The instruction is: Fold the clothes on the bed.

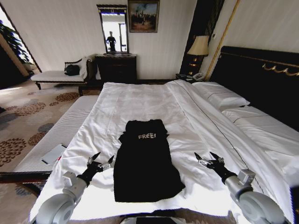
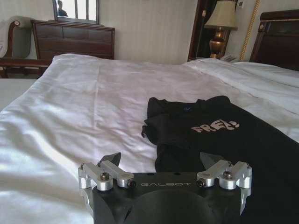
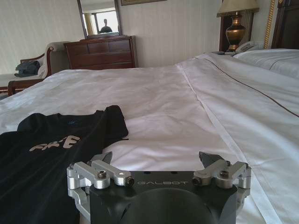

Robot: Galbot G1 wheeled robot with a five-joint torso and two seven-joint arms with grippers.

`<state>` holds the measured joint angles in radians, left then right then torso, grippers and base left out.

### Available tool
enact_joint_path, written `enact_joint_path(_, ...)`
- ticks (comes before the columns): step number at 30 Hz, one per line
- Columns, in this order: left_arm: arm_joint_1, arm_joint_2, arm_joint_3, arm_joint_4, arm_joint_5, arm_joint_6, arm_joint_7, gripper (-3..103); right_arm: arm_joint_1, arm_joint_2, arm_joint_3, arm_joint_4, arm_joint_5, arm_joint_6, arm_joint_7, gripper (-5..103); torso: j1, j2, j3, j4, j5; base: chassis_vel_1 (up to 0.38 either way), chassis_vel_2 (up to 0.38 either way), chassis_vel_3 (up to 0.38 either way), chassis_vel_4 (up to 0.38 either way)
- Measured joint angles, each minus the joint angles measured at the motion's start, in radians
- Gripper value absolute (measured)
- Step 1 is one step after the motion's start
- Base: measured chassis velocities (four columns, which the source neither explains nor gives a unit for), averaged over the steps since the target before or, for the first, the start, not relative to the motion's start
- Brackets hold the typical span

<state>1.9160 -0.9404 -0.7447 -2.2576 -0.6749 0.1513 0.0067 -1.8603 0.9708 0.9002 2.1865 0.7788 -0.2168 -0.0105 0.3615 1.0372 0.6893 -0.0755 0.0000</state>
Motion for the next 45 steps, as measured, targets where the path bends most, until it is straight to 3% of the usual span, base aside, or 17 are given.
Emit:
enact_joint_path(4, 0.060, -0.003, -0.011, -0.001, -0.010, -0.025, 0.000, 96, -0.001, 0.028, -0.004, 0.003, -0.006, -0.007, 0.010, 100, 0.000, 0.000, 0.000, 0.0004, 0.0002, 0.000, 0.000, 0.000, 0.000)
enact_joint_path(7, 0.064, 0.011, 0.045, 0.023, -0.011, -0.031, 0.000, 95, -0.012, 0.064, -0.003, 0.009, -0.025, -0.009, 0.013, 100, 0.000, 0.000, 0.000, -0.0013, 0.0001, 0.000, 0.000, 0.000, 0.000)
enact_joint_path(11, 0.064, 0.012, 0.129, 0.060, 0.027, -0.037, 0.000, 94, 0.003, 0.080, -0.021, 0.016, -0.037, -0.023, 0.024, 100, 0.000, 0.000, 0.000, 0.0003, 0.0000, 0.000, 0.000, 0.000, 0.000)
enact_joint_path(24, -0.011, 0.023, 0.285, 0.141, 0.021, -0.017, 0.000, 94, 0.003, 0.090, -0.001, 0.036, -0.027, -0.044, 0.039, 100, 0.000, 0.000, 0.000, -0.0003, 0.0000, 0.000, 0.000, 0.000, 0.000)
enact_joint_path(45, -0.035, 0.019, 0.380, 0.008, 0.042, 0.016, 0.000, 94, 0.002, 0.100, -0.001, 0.057, -0.034, -0.060, 0.043, 100, 0.000, 0.000, 0.000, -0.0002, 0.0001, 0.000, 0.000, 0.000, 0.000)
